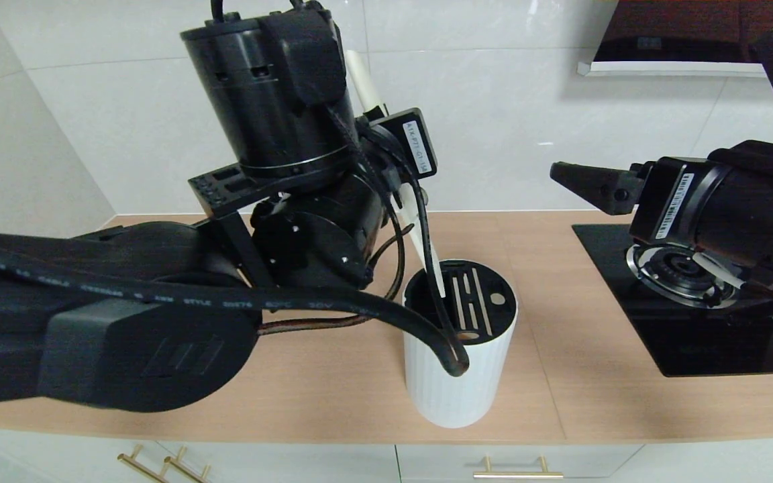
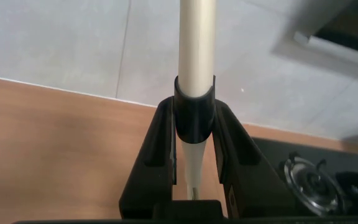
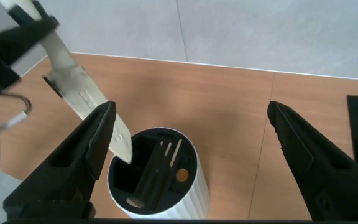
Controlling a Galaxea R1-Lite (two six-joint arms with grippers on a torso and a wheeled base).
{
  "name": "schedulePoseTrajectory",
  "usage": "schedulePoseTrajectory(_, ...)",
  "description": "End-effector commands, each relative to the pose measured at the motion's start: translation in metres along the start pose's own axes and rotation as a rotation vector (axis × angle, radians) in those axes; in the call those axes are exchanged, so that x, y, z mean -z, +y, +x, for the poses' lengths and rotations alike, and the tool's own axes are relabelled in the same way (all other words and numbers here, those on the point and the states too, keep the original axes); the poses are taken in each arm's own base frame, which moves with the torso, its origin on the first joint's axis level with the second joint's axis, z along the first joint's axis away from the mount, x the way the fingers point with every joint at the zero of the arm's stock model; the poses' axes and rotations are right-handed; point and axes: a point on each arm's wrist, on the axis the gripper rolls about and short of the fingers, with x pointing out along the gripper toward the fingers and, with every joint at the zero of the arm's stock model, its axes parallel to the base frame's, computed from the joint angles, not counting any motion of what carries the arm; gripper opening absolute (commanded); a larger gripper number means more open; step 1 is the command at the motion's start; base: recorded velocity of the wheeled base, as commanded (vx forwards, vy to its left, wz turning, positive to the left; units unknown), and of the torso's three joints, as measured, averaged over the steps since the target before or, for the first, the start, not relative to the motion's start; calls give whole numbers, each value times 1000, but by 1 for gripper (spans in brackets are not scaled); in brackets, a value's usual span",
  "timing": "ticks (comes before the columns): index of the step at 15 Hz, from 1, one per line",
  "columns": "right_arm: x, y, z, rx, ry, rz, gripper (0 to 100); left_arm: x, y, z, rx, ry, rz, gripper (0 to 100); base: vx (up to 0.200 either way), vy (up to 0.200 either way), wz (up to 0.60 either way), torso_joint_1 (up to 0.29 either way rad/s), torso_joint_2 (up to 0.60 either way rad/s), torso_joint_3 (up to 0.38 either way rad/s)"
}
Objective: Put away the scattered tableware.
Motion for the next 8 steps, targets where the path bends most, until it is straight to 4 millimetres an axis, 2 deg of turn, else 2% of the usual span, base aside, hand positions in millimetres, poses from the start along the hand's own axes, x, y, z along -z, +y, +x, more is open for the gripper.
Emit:
schedulePoseTrajectory(1,1,0,1,1,2,-1,100,8,-4,-2,10,19,12,0,0,0,0,0,0,0)
schedulePoseTrajectory(8,2,0,2,2,8,-3,100,26,-3,-2,4,56,73,0,0,0,0,0,0,0)
